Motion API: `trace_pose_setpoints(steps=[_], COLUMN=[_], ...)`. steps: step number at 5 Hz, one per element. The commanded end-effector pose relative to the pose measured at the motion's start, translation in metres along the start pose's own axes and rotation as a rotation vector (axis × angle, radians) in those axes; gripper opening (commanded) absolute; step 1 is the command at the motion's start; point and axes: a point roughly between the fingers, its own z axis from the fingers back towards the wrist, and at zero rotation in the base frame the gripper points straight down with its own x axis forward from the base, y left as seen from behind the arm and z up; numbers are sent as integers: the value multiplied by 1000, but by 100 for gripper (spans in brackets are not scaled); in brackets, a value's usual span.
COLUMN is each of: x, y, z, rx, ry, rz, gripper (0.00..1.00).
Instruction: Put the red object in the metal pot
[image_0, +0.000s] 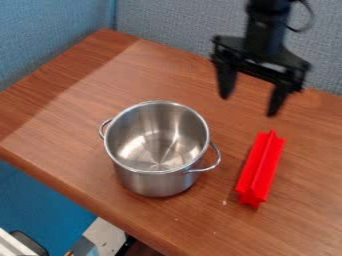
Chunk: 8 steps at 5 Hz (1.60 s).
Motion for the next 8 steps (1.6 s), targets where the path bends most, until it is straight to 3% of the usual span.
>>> trace_pose_setpoints(steps=[1, 2, 4, 7, 8], x=[-8, -11, -2, 0, 0], y=[-24, -40, -30, -20, -20], z=[5, -3, -19, -37, -41], rx=[-4, 31, 81, 90, 75], ry=[-34, -43, -35, -14, -19], rz=[-13, -31, 8, 44, 53], gripper=[100, 100, 100, 100, 100])
